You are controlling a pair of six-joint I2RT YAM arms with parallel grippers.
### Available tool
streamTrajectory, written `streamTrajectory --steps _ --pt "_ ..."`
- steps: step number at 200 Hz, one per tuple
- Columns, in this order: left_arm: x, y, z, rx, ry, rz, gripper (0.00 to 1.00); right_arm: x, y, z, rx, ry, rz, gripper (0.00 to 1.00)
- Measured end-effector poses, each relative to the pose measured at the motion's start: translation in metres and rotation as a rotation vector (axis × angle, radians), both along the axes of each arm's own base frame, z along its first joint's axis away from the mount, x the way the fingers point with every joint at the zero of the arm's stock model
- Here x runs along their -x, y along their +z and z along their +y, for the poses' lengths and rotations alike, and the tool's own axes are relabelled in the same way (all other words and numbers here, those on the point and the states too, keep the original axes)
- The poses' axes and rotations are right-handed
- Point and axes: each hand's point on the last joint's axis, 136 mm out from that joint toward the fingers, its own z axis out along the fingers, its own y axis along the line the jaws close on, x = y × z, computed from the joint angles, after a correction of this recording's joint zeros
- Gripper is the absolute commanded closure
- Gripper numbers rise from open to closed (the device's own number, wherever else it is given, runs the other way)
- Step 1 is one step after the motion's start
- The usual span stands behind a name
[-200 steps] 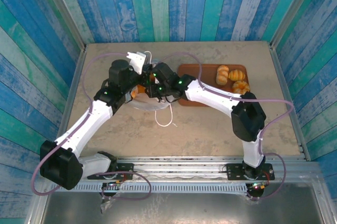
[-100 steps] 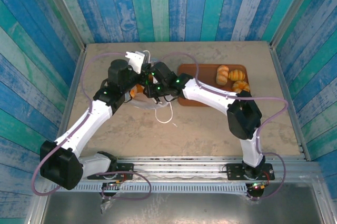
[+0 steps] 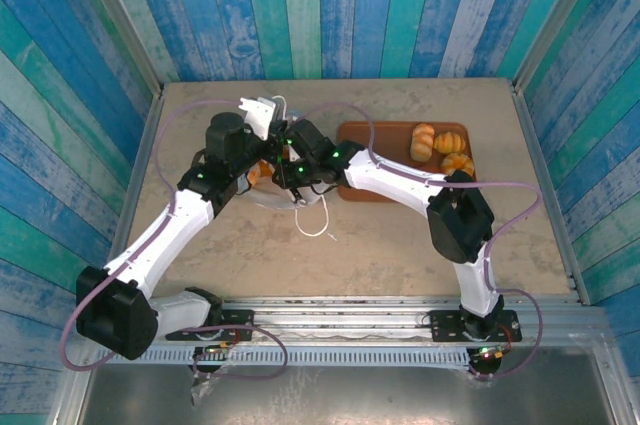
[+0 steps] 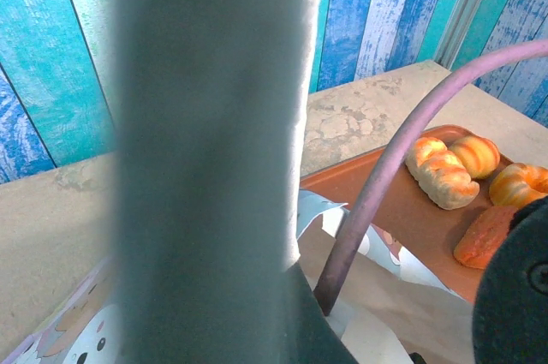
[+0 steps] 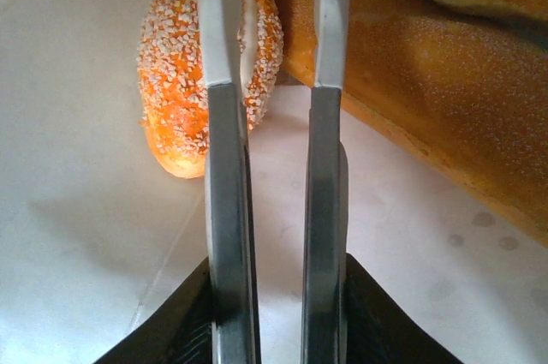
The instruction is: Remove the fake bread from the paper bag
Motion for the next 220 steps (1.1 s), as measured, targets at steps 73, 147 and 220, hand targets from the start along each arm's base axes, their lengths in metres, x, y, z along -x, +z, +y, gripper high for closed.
streamTrajectory --steps 73,147,220 --pt "-0.001 0.002 0.001 0.01 0.019 -0.004 1.0 -0.001 0.001 -0.006 0.031 0.005 -0.025 0.89" --pt "-0.009 0.006 0.01 0.043 0.111 -0.02 1.0 0.019 0.029 -0.028 0.009 0.005 -0.055 0.94" --pt "-0.013 0.005 0.017 0.036 0.158 -0.028 1.0 0.042 0.059 -0.071 0.041 -0.03 -0.079 0.94"
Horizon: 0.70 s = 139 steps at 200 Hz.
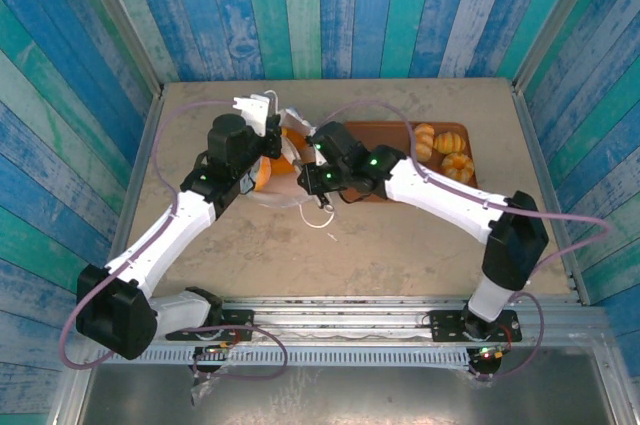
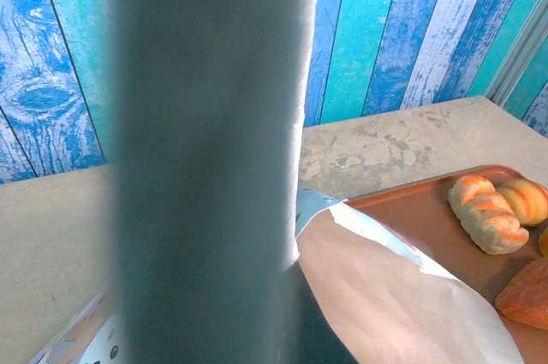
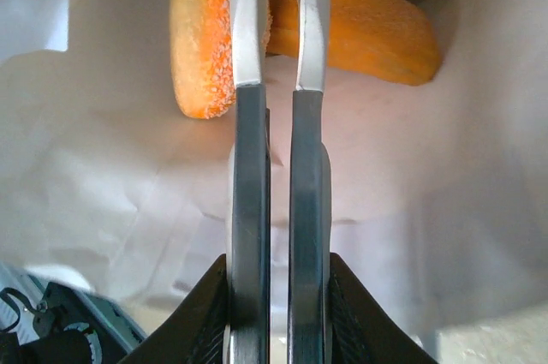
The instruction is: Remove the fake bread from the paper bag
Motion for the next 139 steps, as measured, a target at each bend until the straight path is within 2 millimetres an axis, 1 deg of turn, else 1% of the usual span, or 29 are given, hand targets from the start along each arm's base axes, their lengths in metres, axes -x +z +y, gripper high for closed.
streamTrajectory --steps 40,98,139 --pt "0.0 -0.002 0.001 -0.004 0.009 0.003 1.0 0.014 0.026 -0.023 0.004 -0.004 -0.03 0.94" --pt "-0.001 -0.002 0.002 -0.004 0.01 0.002 1.0 0.033 0.049 -0.052 0.039 0.015 -0.054 0.94" --pt "-0.001 -0.003 0.001 -0.004 0.01 0.003 1.0 0.05 0.072 -0.074 0.039 0.039 -0.089 0.94"
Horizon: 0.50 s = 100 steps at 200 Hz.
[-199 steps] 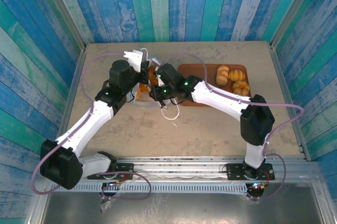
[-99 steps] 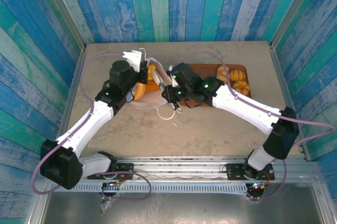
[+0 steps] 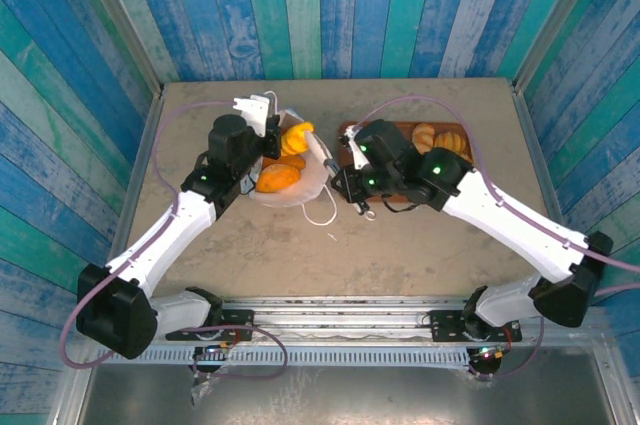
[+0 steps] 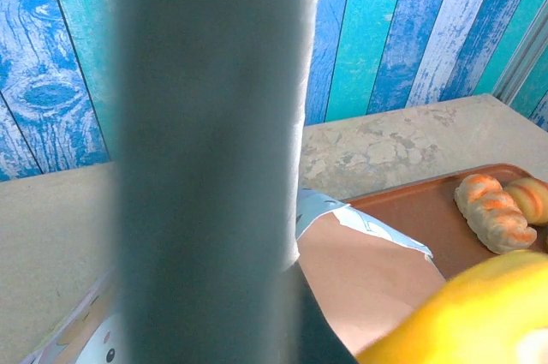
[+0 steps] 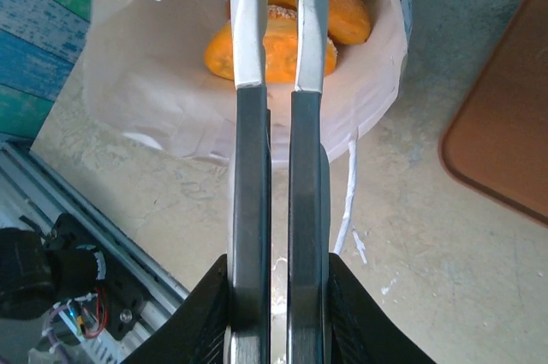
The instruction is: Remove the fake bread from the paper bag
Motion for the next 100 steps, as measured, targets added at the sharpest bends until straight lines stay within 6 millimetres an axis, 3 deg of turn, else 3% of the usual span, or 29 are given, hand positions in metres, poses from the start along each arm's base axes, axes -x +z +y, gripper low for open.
streamTrajectory --steps 100 --pt "-0.001 -0.001 0.001 -0.006 0.004 0.001 1.0 0.037 0.052 -0.08 0.042 -0.058 -0.106 0.91"
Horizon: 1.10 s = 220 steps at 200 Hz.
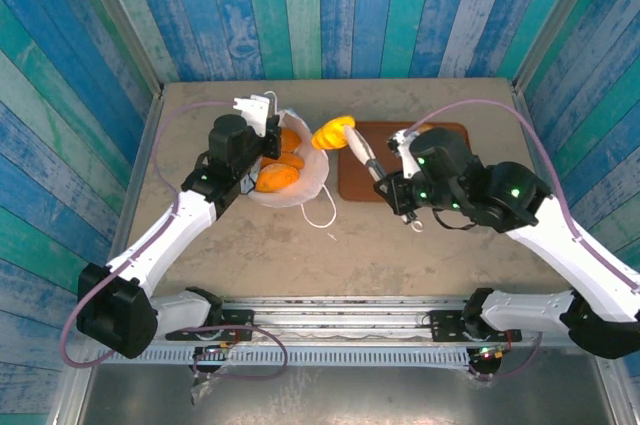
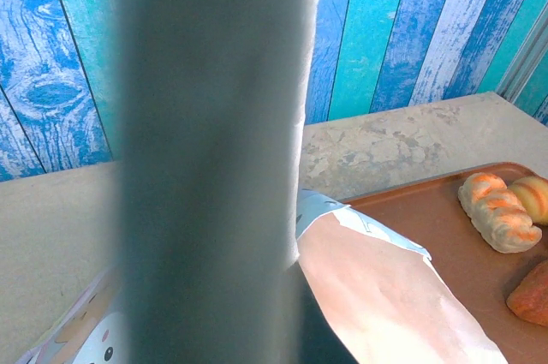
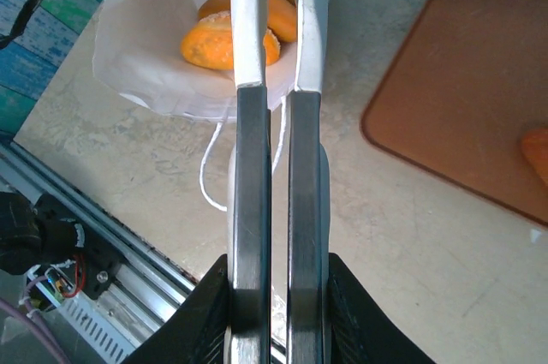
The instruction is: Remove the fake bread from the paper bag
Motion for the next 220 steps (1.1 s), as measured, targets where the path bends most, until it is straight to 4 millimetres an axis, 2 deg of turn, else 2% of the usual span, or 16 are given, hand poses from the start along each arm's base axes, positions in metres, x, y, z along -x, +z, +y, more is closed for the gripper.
streamTrajectory --steps 38,97,120,184,220 --pt "0.0 0.0 0.0 -0.001 0.001 0.0 1.0 0.003 0.006 -0.029 0.052 -0.062 -0.014 0.9" --pt "0.001 -0.001 -0.001 -0.003 -0.007 0.002 1.0 -0.012 -0.016 -0.081 0.17 -0.227 0.078 0.9" --pt "0.001 -0.001 -0.002 -0.002 -0.011 0.002 1.0 -0.018 -0.028 -0.095 0.228 -0.266 0.123 0.9" --pt "0.002 -0.002 -0.005 0.001 -0.03 0.008 1.0 -0.038 -0.06 -0.102 0.354 -0.272 0.226 0.9" --pt "0.003 -0.003 -0.005 0.001 -0.036 0.012 1.0 -0.036 -0.077 -0.102 0.408 -0.24 0.287 0.89"
